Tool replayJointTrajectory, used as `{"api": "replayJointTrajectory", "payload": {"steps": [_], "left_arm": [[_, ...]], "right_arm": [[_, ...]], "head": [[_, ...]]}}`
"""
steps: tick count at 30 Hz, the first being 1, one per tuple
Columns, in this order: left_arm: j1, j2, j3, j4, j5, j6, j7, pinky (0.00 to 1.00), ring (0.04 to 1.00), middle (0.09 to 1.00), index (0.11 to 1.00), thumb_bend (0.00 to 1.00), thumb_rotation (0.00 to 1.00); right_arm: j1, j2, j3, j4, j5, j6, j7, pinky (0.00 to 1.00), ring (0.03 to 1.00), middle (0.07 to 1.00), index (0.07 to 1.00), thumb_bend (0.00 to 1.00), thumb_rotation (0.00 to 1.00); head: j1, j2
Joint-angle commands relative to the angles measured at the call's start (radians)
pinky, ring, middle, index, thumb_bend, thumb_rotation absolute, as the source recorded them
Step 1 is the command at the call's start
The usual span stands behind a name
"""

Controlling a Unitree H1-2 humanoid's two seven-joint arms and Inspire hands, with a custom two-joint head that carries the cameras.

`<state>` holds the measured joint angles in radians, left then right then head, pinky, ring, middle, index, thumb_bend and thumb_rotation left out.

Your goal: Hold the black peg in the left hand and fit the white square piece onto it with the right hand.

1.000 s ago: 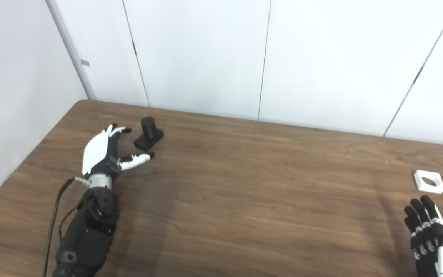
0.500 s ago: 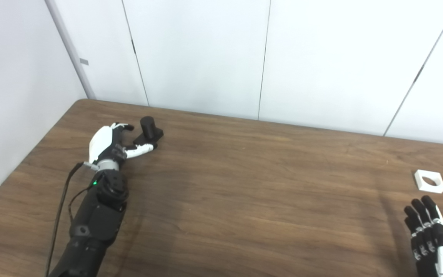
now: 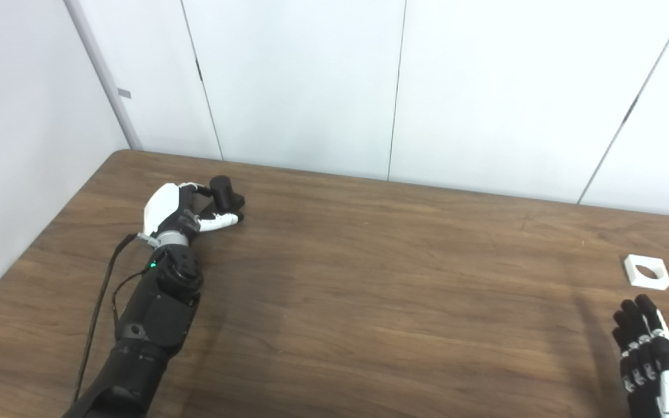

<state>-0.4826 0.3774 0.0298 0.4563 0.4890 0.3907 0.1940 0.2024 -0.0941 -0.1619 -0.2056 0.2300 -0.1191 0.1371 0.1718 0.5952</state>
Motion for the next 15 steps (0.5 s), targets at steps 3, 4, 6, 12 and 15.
{"api": "replayJointTrajectory", "payload": {"steps": [3, 4, 6, 12, 15], "left_arm": [[-0.032, 0.035, -0.002, -0.007, -0.002, -0.012, 0.016, 0.97, 0.974, 0.917, 0.708, 0.87, 0.27], [-0.029, 0.037, -0.002, -0.010, -0.001, -0.010, 0.017, 0.98, 0.977, 0.919, 0.711, 0.86, 0.26], [-0.024, 0.041, -0.005, -0.013, 0.002, -0.008, 0.019, 0.99, 0.979, 0.920, 0.714, 0.86, 0.26], [-0.006, 0.058, -0.011, -0.027, 0.009, 0.005, 0.020, 0.99, 0.979, 0.917, 0.724, 0.85, 0.26], [0.000, 0.061, -0.010, -0.026, 0.007, 0.003, 0.026, 0.98, 0.975, 0.916, 0.724, 0.85, 0.25]], "right_arm": [[0.084, 0.004, 0.009, -0.008, 0.001, 0.003, 0.000, 1.00, 0.979, 0.972, 0.976, 0.52, 0.92], [0.085, 0.003, 0.009, -0.008, -0.001, 0.002, 0.000, 1.00, 0.976, 0.971, 0.974, 0.51, 0.92], [0.086, 0.003, 0.008, -0.009, -0.002, 0.000, 0.000, 1.00, 0.975, 0.967, 0.967, 0.51, 0.92], [0.085, 0.000, 0.006, -0.010, 0.000, -0.001, 0.002, 1.00, 0.972, 0.964, 0.969, 0.52, 0.92], [0.084, 0.003, 0.007, -0.010, -0.010, -0.001, -0.003, 1.00, 0.967, 0.958, 0.965, 0.52, 0.92]], "head": [[0.002, 0.006], [0.002, 0.007], [0.003, 0.007], [0.008, 0.010], [0.009, 0.012]]}}
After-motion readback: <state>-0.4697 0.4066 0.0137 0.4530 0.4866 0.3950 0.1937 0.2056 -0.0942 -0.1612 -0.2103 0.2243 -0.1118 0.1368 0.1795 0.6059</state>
